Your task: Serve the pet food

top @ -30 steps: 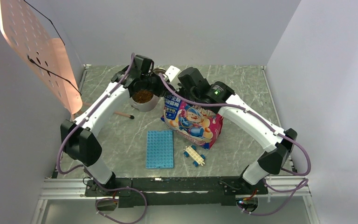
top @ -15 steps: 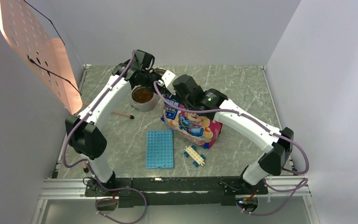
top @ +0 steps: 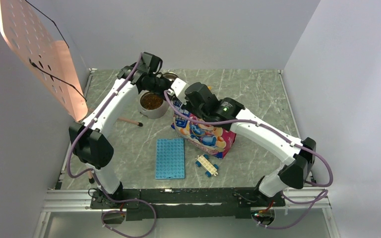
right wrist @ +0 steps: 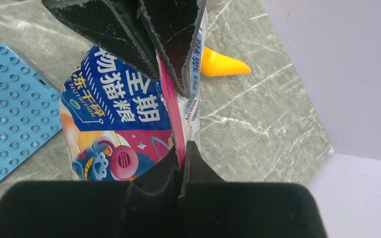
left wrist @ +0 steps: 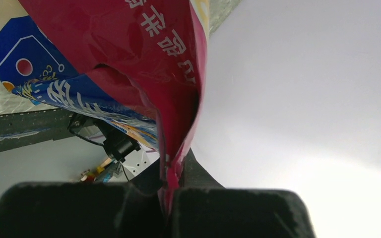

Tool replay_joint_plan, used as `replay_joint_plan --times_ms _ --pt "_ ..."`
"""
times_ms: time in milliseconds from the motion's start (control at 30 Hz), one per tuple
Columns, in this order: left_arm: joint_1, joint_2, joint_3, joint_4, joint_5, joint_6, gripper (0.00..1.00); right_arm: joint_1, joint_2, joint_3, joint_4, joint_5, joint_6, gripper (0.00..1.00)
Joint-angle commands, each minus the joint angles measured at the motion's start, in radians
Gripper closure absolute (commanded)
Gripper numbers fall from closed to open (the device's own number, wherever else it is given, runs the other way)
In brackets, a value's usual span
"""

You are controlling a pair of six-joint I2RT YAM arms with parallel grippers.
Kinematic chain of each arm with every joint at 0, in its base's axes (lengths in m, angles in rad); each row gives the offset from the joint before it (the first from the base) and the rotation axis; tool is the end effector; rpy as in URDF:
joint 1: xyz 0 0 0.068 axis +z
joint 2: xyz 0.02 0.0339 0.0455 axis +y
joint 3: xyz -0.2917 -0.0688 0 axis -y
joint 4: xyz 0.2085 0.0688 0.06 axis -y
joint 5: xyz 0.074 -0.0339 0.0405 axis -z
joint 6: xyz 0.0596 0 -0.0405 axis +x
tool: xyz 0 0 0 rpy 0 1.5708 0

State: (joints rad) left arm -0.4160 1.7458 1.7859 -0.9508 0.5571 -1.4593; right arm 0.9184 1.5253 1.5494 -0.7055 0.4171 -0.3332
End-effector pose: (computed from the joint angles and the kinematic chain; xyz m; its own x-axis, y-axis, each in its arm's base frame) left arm 0.3103 -0.1715 0.3706 -0.7160 -0.6059 0.3468 -0.6469 0.3890 -0.6559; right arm 0.2095 0.2345 0.3890 -0.1862 -0.7363 -0.6505 -0.6311 0.5971 -0.4952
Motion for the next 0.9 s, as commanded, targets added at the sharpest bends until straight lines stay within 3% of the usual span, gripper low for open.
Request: replay_joint_plan --times_ms 0,400,567,600,633,867 --pt "0.122 -0.014 0.062 -0.045 -0.120 0.052 1.00 -0.038 -0.168 -0.051 -0.163 0.164 -0.017 1.00" --pt "0.122 0.002 0.054 -0.035 -0.119 0.053 1.00 -0.076 -0.352 -0.164 -0.190 0.108 0.003 1.00" --pt "0.123 0.003 0.054 -0.033 -0.118 0.050 1.00 -0.084 -0.350 -0.186 -0.191 0.139 -0.001 0.91" --pt "0.122 0.003 0.055 -0.035 -0.118 0.051 1.00 -0.088 -0.351 -0.194 -0.184 0.131 -0.007 0.91" --pt "0.123 0.003 0.055 -0.035 -0.117 0.051 1.00 -0.092 -0.350 -0.200 -0.176 0.125 -0.013 1.00" --pt "0.122 -0.012 0.032 -0.019 -0.100 0.039 1.00 -0.112 -0.325 -0.148 -0.167 0.044 0.005 1.00"
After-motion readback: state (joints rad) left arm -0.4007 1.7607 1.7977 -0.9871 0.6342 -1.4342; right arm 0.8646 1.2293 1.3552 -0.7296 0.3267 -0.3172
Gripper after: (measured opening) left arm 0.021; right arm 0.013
